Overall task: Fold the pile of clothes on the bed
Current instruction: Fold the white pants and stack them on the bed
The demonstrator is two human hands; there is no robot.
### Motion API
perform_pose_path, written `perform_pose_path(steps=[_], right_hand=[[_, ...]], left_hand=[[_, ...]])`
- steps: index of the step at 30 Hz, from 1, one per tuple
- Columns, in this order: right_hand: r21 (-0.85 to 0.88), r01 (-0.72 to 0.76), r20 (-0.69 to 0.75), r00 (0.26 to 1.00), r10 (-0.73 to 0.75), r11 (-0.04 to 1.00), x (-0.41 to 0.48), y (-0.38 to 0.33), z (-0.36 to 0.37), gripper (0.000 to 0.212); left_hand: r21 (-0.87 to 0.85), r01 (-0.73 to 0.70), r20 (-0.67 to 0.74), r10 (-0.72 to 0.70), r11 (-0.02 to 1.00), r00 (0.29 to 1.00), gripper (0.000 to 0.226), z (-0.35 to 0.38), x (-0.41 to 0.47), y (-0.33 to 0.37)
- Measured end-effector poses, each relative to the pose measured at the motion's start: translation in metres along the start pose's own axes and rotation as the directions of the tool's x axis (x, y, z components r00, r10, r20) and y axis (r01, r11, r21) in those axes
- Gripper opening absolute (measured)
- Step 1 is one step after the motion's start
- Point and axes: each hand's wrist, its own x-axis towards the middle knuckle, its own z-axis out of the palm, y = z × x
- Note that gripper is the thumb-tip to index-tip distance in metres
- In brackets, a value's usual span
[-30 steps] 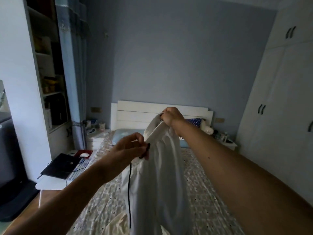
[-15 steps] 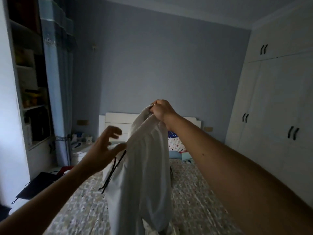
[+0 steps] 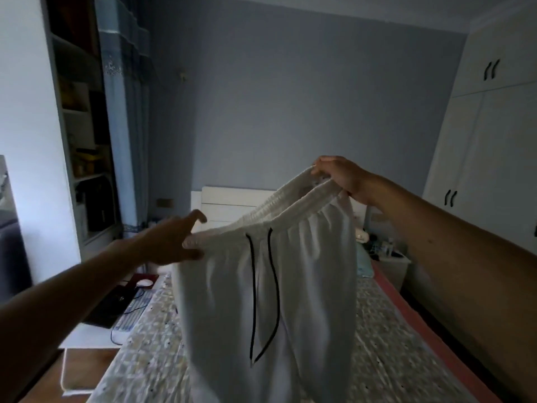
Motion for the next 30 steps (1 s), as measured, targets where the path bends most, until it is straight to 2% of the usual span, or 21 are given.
perform_pose_path(steps=[1,2,5,8,10,13,14,17,20,23,26,28,30], right_hand=[[-0.024,0.024,0.063,0.998,-0.022,0.999,-0.005,0.002,-0.007,0.013],[-0.098,0.05,0.136,0.99,-0.037,0.994,-0.009,0.002,-0.012,0.026],[-0.341,0.124,0.289,0.957,-0.021,0.932,-0.019,0.002,-0.017,0.064],[-0.485,0.204,0.355,0.935,-0.022,0.85,-0.022,0.007,-0.014,0.083],[-0.523,0.258,0.333,0.939,-0.084,0.812,-0.021,0.011,-0.014,0.07],[-0.511,0.312,0.247,0.946,-0.211,0.801,-0.018,0.015,-0.018,0.025],[-0.497,0.303,0.218,0.951,-0.222,0.813,-0.018,0.014,-0.021,0.02],[-0.358,0.23,0.137,0.972,-0.193,0.905,-0.019,0.009,-0.026,0.04],[-0.115,0.079,0.095,0.993,-0.069,0.99,-0.021,0.005,-0.027,0.045],[0.025,-0.06,0.057,0.997,0.059,0.998,-0.021,0.002,-0.01,0.032],[0.08,-0.172,0.037,0.985,0.17,0.982,-0.024,-0.004,0.018,0.023],[0.092,-0.219,0.084,0.974,0.211,0.971,-0.029,-0.014,0.041,0.014],[0.13,-0.23,0.124,0.969,0.214,0.964,-0.033,-0.025,0.068,0.013]], left_hand=[[0.069,0.022,-0.017,-0.021,0.997,1.0,0.083,-0.012,0.005,0.0],[0.151,0.051,-0.021,-0.048,0.987,0.999,0.086,-0.024,0.008,-0.001],[0.376,0.104,0.019,-0.12,0.921,0.993,0.063,-0.057,0.015,0.005],[0.397,0.143,-0.037,-0.14,0.907,0.989,0.053,-0.077,0.018,0.01],[0.405,0.146,-0.094,-0.117,0.902,0.989,0.049,-0.086,0.017,0.013],[0.426,0.161,-0.206,-0.078,0.89,0.975,0.041,-0.099,0.013,0.013],[0.406,0.159,-0.249,-0.059,0.9,0.967,0.037,-0.104,0.011,0.014],[0.235,0.126,-0.303,-0.051,0.964,0.952,0.027,-0.12,0.002,0.014],[-0.09,0.206,-0.113,-0.216,0.974,0.97,0.027,-0.13,-0.005,0.021],[-0.328,0.385,-0.012,-0.411,0.863,0.911,0.027,-0.123,-0.005,0.031],[-0.565,0.506,0.08,-0.567,0.652,0.82,0.024,-0.106,0.001,0.042],[-0.654,0.514,0.157,-0.565,0.554,0.81,0.026,-0.095,0.005,0.046],[-0.7,0.5,0.232,-0.501,0.509,0.834,0.051,-0.085,0.008,0.048]])
